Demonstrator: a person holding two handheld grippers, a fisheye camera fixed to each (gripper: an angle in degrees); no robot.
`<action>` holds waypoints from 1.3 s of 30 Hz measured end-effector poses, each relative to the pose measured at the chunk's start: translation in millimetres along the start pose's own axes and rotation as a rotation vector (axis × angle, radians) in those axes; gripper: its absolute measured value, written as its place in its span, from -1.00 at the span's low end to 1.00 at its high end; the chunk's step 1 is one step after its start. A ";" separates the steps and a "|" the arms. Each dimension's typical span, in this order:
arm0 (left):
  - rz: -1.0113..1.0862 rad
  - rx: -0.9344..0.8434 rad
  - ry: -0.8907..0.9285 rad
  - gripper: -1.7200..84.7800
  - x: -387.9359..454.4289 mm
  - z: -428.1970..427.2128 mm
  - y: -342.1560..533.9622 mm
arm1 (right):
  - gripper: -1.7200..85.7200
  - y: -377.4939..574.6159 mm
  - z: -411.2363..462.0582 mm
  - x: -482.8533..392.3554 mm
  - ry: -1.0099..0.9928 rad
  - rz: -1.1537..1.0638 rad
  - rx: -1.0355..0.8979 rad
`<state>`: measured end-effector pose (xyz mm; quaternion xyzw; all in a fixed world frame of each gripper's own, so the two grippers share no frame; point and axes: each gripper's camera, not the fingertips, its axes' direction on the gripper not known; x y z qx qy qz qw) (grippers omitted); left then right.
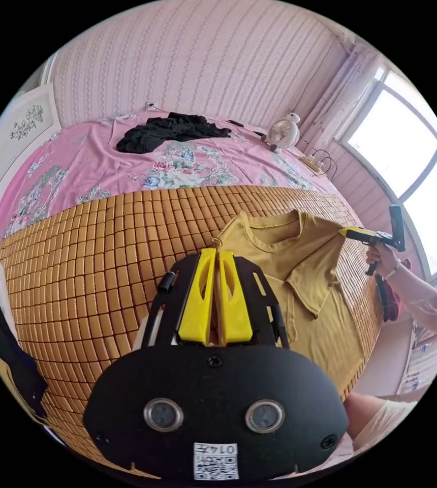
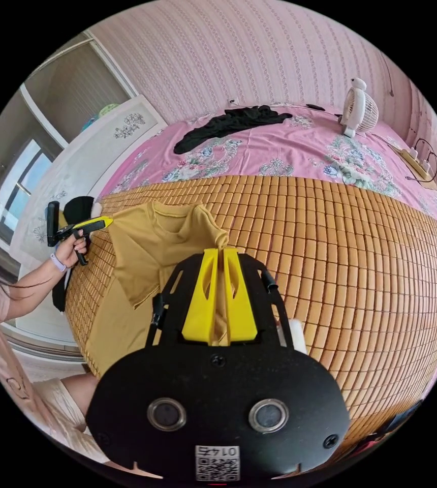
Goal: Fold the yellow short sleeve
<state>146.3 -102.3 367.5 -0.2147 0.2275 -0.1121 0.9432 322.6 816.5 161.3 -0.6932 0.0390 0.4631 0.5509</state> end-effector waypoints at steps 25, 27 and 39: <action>-0.210 -0.465 0.041 -0.79 91.3 -126.7 286.7 | -0.76 307.7 -15.6 -51.2 0.106 0.318 -0.305; -0.145 -0.447 -0.046 -0.84 107.0 -132.2 290.7 | -0.78 311.6 -10.9 -58.9 0.161 0.288 -0.302; 0.048 -0.397 -0.155 -0.98 158.7 -165.7 300.9 | -0.91 339.9 1.1 -78.7 0.264 0.256 -0.222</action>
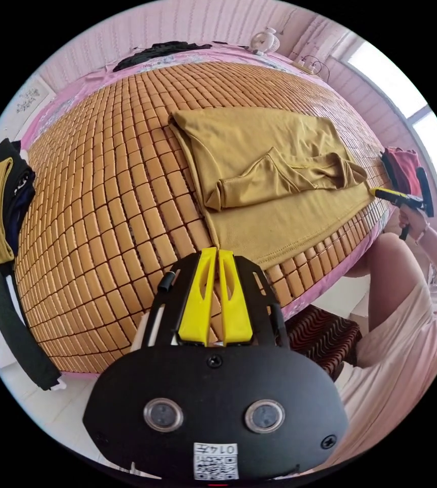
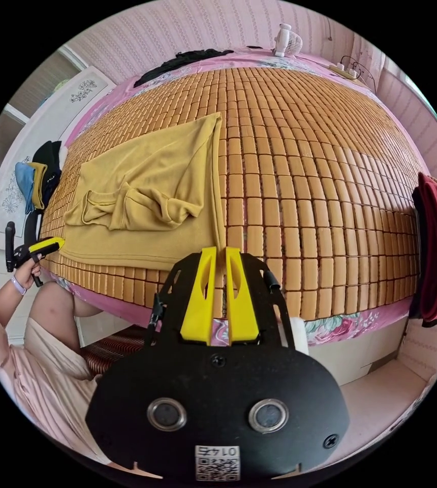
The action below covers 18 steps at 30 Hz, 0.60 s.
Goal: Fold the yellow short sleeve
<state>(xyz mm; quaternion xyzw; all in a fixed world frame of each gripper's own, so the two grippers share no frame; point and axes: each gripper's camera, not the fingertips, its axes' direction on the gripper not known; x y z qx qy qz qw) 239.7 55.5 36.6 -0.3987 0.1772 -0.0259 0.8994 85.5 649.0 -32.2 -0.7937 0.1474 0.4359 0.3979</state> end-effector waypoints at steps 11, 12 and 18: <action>-0.040 0.100 -0.046 -0.95 8.3 -57.7 74.2 | -0.93 60.6 -14.0 -19.3 -0.093 0.026 0.054; -0.065 0.089 -0.038 -0.91 5.3 -62.0 83.0 | -0.92 63.7 -15.8 -22.5 -0.065 0.020 0.050; -0.081 0.176 -0.097 -0.83 7.4 -112.9 117.3 | -0.84 80.2 -35.7 -62.1 0.022 -0.108 0.110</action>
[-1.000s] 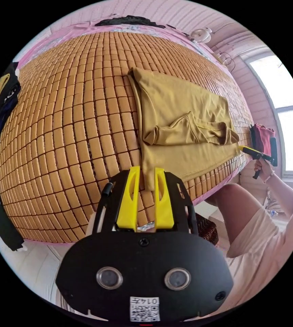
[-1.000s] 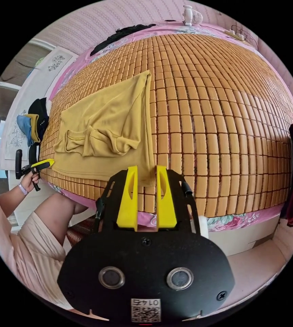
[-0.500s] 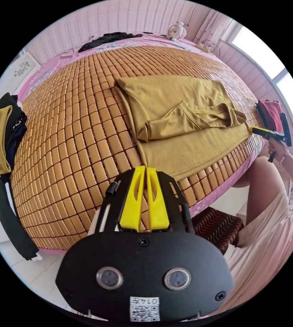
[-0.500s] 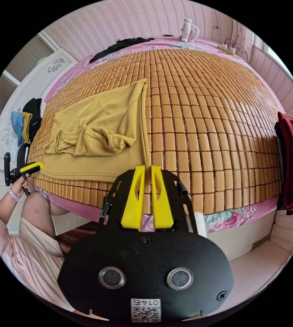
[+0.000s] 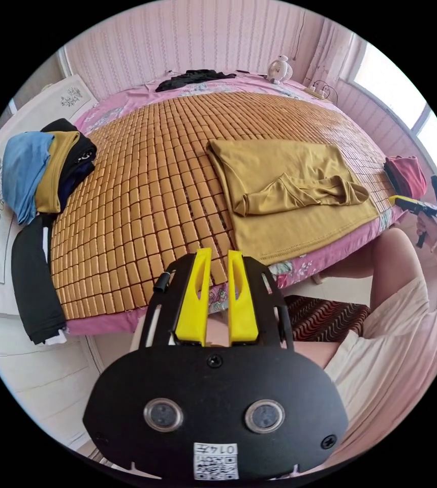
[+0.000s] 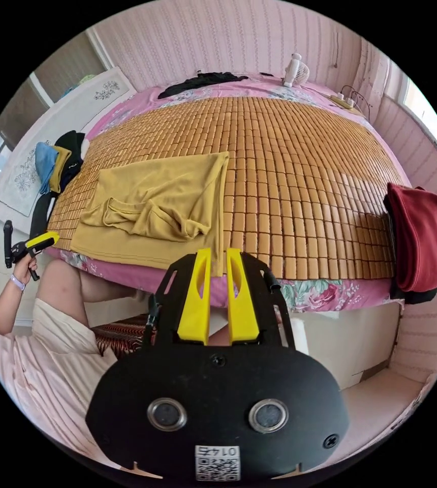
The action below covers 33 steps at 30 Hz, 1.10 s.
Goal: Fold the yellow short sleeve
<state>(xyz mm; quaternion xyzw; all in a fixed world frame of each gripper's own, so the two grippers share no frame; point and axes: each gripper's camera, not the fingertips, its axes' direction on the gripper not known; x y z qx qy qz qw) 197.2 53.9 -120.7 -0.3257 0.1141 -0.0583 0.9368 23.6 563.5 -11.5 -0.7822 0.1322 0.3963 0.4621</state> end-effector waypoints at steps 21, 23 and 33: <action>0.159 -0.122 0.171 -0.88 98.9 67.6 -140.7 | -0.90 -69.4 143.3 -133.2 -0.085 -0.364 -0.136; 0.172 -0.089 0.181 -0.92 95.4 55.6 -133.5 | -0.92 -58.8 126.9 -132.6 -0.172 -0.409 -0.074; 0.246 -0.047 0.298 -0.85 90.9 -11.8 -24.3 | -0.89 -3.6 128.5 -145.4 -0.271 -0.588 -0.222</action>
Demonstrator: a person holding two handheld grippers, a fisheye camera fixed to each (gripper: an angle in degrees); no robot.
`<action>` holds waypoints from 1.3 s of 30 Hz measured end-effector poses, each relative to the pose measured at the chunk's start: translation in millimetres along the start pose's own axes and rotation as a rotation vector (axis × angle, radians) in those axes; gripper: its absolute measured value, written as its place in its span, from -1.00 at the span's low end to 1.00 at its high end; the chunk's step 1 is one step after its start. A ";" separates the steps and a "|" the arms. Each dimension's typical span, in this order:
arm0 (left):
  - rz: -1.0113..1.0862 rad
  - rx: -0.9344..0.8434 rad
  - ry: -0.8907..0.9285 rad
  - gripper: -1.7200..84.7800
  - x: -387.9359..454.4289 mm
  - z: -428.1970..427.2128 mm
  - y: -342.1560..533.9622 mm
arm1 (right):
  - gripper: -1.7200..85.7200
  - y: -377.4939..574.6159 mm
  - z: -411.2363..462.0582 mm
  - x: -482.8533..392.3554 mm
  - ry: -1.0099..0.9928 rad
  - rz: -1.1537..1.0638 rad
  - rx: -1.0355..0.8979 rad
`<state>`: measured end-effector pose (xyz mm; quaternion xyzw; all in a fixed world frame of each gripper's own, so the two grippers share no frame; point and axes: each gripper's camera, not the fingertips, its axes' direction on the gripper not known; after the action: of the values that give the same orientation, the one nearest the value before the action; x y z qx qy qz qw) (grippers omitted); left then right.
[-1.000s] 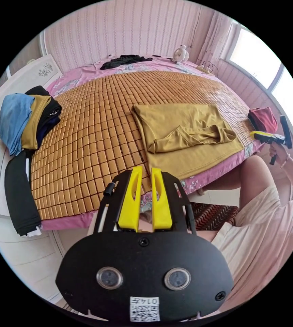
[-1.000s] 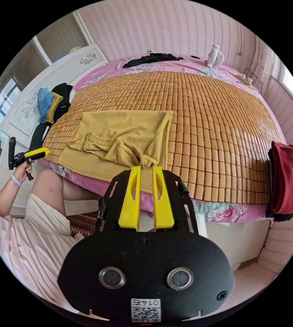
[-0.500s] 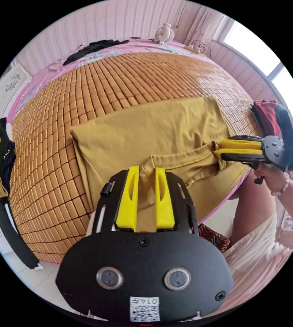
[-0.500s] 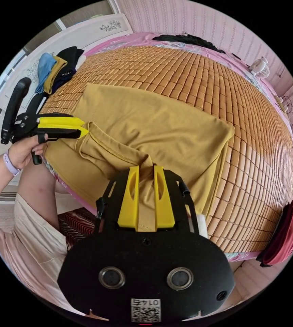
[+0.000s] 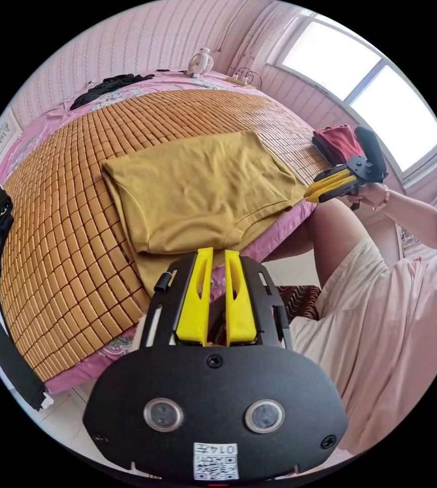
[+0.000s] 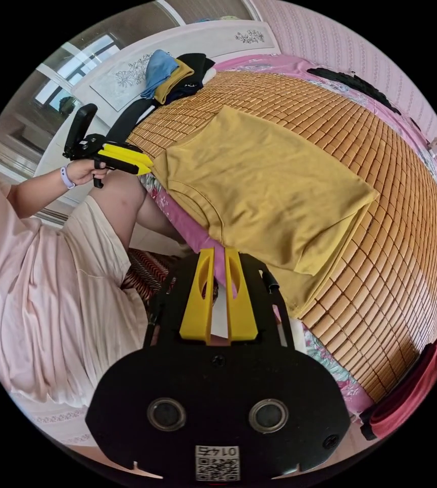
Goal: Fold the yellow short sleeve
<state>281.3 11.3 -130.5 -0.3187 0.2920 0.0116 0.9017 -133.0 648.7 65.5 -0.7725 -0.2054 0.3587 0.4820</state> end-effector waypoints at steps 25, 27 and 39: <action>0.141 0.109 -0.062 -0.98 82.7 81.1 -39.7 | -0.97 -297.6 147.9 49.4 0.163 0.019 -0.457; 0.102 0.121 -0.027 -0.98 79.2 81.0 -36.2 | -0.97 -308.5 150.9 58.9 0.150 0.054 -0.465; 0.115 0.148 -0.038 -0.98 92.5 84.6 -28.1 | -0.97 -339.4 161.2 67.4 0.255 -0.073 -0.539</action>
<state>407.8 22.8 -110.9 -0.2336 0.2927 0.0475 0.9260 -200.2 942.8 299.4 -0.9037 -0.2584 0.1738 0.2940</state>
